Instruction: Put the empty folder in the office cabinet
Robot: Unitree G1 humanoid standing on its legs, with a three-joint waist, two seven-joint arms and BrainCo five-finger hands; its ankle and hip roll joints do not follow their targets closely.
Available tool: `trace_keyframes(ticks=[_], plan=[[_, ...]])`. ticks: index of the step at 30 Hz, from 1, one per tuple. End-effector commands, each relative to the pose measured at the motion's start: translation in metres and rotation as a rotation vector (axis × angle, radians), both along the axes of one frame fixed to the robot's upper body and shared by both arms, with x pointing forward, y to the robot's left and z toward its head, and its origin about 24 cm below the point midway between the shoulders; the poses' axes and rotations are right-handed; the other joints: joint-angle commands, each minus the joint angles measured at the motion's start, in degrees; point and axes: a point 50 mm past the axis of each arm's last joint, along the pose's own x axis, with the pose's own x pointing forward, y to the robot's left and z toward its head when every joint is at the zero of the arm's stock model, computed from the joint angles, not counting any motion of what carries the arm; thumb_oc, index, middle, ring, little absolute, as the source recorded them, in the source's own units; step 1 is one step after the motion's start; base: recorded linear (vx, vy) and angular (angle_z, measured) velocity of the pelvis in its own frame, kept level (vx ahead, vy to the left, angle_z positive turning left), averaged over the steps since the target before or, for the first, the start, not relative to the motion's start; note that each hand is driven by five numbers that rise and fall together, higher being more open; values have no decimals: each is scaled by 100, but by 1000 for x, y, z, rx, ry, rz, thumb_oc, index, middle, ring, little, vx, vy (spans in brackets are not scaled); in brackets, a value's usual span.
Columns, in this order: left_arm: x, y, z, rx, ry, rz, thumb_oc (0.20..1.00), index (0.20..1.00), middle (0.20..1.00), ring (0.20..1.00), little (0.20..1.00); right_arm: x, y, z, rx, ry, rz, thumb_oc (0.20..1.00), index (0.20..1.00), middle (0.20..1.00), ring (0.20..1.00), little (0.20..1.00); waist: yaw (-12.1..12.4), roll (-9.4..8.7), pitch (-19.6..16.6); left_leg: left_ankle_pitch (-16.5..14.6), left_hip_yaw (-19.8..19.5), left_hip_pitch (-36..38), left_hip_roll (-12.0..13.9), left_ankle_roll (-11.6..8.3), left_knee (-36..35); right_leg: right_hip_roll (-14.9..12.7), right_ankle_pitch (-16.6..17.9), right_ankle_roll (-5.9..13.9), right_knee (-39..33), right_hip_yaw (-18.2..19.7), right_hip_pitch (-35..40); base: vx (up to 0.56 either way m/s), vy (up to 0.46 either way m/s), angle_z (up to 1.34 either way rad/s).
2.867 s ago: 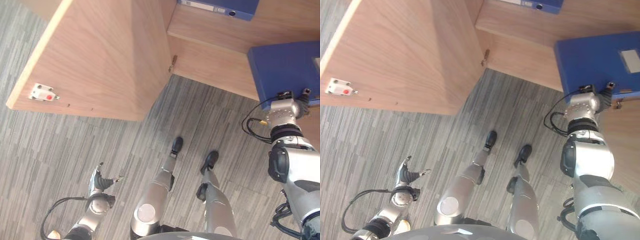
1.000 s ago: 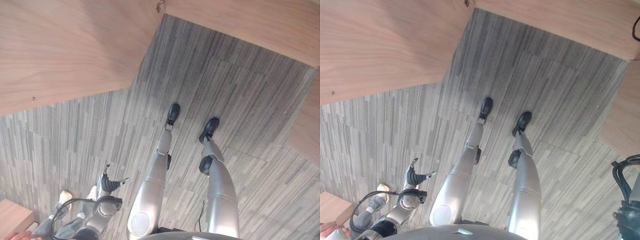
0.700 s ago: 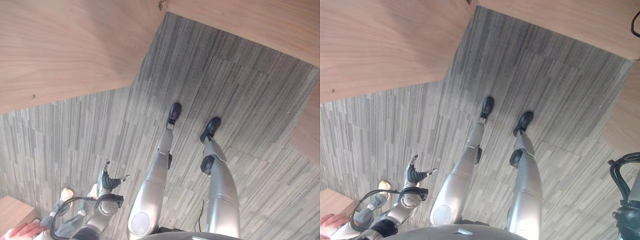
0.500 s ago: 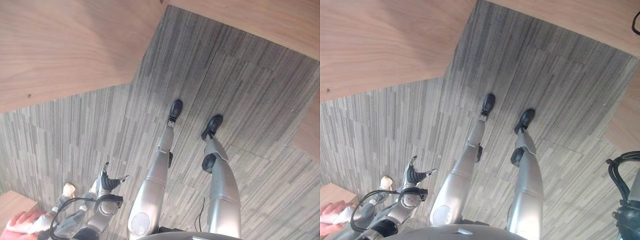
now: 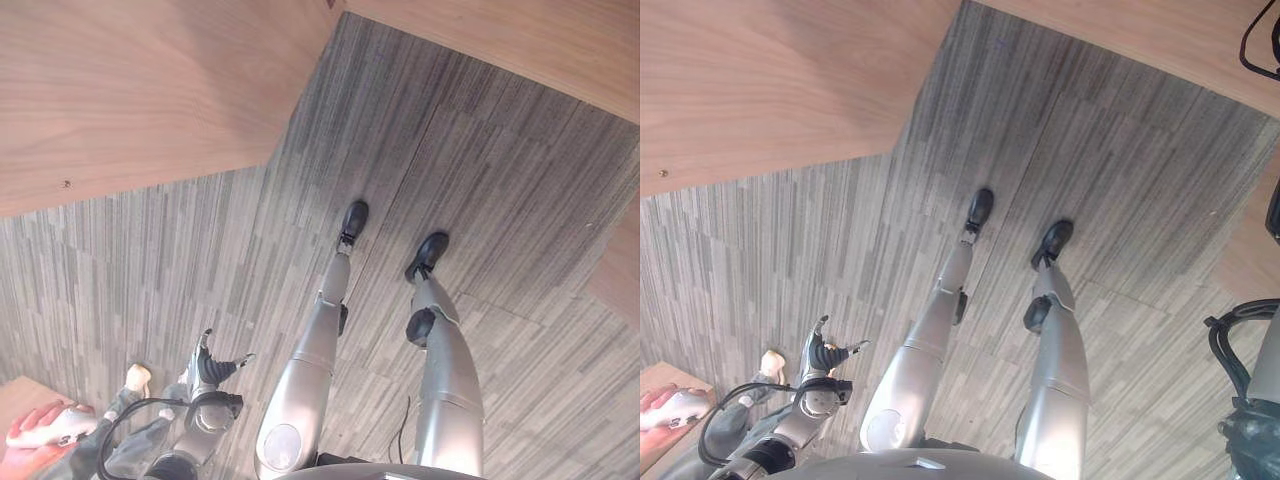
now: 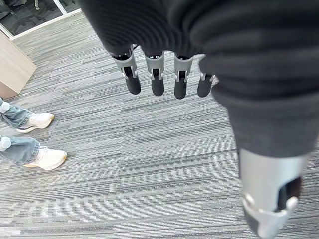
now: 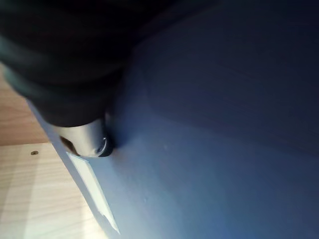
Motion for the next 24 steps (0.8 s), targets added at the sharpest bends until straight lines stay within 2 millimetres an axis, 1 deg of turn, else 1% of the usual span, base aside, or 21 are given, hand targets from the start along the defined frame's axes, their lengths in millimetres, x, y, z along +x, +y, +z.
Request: trace_keyframes(ticks=[1,2,5,7,9,10,11,12,13,14,15,16,17,18,19,20,21,22,23,24], plan=[[-6,22,-5,38,48,85,1000,1000,1000,1000,1000,-16,0,22,-168,-29,-114,200,200,200,200,200,159,-291,-158,-1879,-242,1526,333,-435,-71,-91,4,619,-1364,137,791,0,0,0],[-7,23,-5,39,47,88,1000,1000,1000,1000,1000,-16,0,21,-169,-27,-116,200,200,200,200,200,169,-287,-148,-1877,-241,1534,337,-435,-71,-88,9,619,-1374,133,804,-16,43,-1],[-5,25,-4,44,37,104,1000,1000,1000,1000,1000,-4,7,11,-177,-10,-104,200,200,200,200,200,217,-290,-89,-1874,-235,1603,332,-393,-71,-36,95,654,-1468,167,897,-27,61,-1],[-4,26,-4,51,39,107,1000,1000,1000,1000,1000,-2,8,7,-176,-5,-102,200,200,200,200,200,233,-307,-77,-1874,-230,1627,328,-384,-71,-30,135,668,-1535,163,947,-36,30,-4],[-6,28,-5,61,47,111,1000,1000,1000,1000,1000,3,12,2,-182,-6,-99,200,200,200,200,200,273,-361,-35,-1862,-266,1710,255,-335,-71,-31,332,725,-1742,176,1115,-159,118,-6],[-7,29,-6,63,51,110,1000,1000,1000,1000,1000,5,13,0,-185,-3,-101,200,200,200,200,200,310,-378,27,-1791,-283,1760,189,-306,-71,-78,494,726,-1790,139,1149,-170,116,-2],[-7,29,-6,63,51,110,1000,1000,1000,1000,1000,5,13,0,-185,-3,-101,200,200,200,200,200,310,-378,27,-1791,-283,1760,189,-306,-71,-78,494,726,-1790,139,1149,-126,89,-9],[-7,29,-6,67,56,106,1000,1000,1000,1000,1000,6,16,1,-194,-6,-98,200,200,200,200,200,337,-367,36,-1856,-310,1841,140,-249,-71,-107,509,759,-1804,195,1219,-63,233,-13],[-11,30,-9,72,75,101,1000,1000,1000,1000,1000,7,15,-2,-187,-4,-83,200,200,200,200,200,313,-140,62,-2097,-318,2092,43,-14,93,-455,636,918,-1469,550,1131,-63,233,-13],[-11,30,-9,72,75,101,1000,1000,1000,1000,1000,7,15,-2,-187,-4,-83,200,200,200,200,200,313,-140,62,-2097,-318,2092,43,-14,93,-455,636,918,-1469,550,1131,-35,256,-7],[-12,32,-9,81,80,95,1000,1000,1000,1000,1000,7,16,0,-189,-10,-72,200,200,200,200,200,300,-100,76,-2271,-209,2034,-52,16,455,-639,587,945,-1229,762,1121,-9,62,-1],[-12,32,-9,81,80,95,1000,1000,1000,1000,1000,7,16,0,-189,-10,-72,200,200,200,200,200,300,-100,76,-2271,-209,2034,-52,16,455,-639,587,945,-1229,762,1121,65,222,-4],[-21,41,-12,93,107,137,1000,1000,1000,1000,1000,15,21,-9,-182,12,-47,200,200,200,200,200,285,-180,183,-2701,40,1978,-277,27,1142,-783,781,932,-1207,779,1118,156,98,-3],[-25,43,-14,105,131,153,1000,1000,1000,1000,1000,18,18,-17,-158,22,-46,200,200,200,200,200,242,-218,254,-2905,99,2020,-328,80,1406,-688,969,919,-1385,728,1063,156,98,-3],[-25,43,-14,105,131,153,1000,1000,1000,1000,1000,18,18,-17,-158,22,-46,200,200,200,200,200,242,-218,254,-2905,99,2020,-328,80,1406,-688,969,919,-1385,728,1063,331,-212,-16],[-28,41,-18,116,160,137,1000,1000,1000,1000,1000,13,-1,-29,-113,17,-82,200,200,200,200,200,7,-151,316,-3149,-92,2360,-392,132,1512,-382,1101,988,-1781,924,831,249,-150,-15],[-28,41,-18,116,160,137,1000,1000,1000,1000,1000,13,-1,-29,-113,17,-82,200,200,200,200,200,7,-151,316,-3149,-92,2360,-392,132,1512,-382,1101,988,-1781,924,831,376,-214,-39],[-27,40,-18,126,165,100,1000,1000,1000,1000,1000,7,-10,-31,-94,-7,-107,200,200,200,200,200,-47,-56,415,-3302,-202,2643,-431,67,1694,-274,1153,1008,-1939,897,894,286,-145,25],[-28,42,-18,141,171,78,1000,1000,1000,1000,1000,-2,-24,-35,-57,-21,-141,200,200,200,200,200,-99,75,513,-3396,-371,2897,-382,41,1692,-321,1231,951,-1729,836,839,334,-172,8],[-29,43,-18,140,174,86,1000,1000,1000,1000,1000,-5,-26,-33,-57,-26,-148,200,200,200,200,200,-96,126,501,-3277,-486,2949,-360,33,1593,-350,1206,917,-1561,819,781,343,-152,69]])
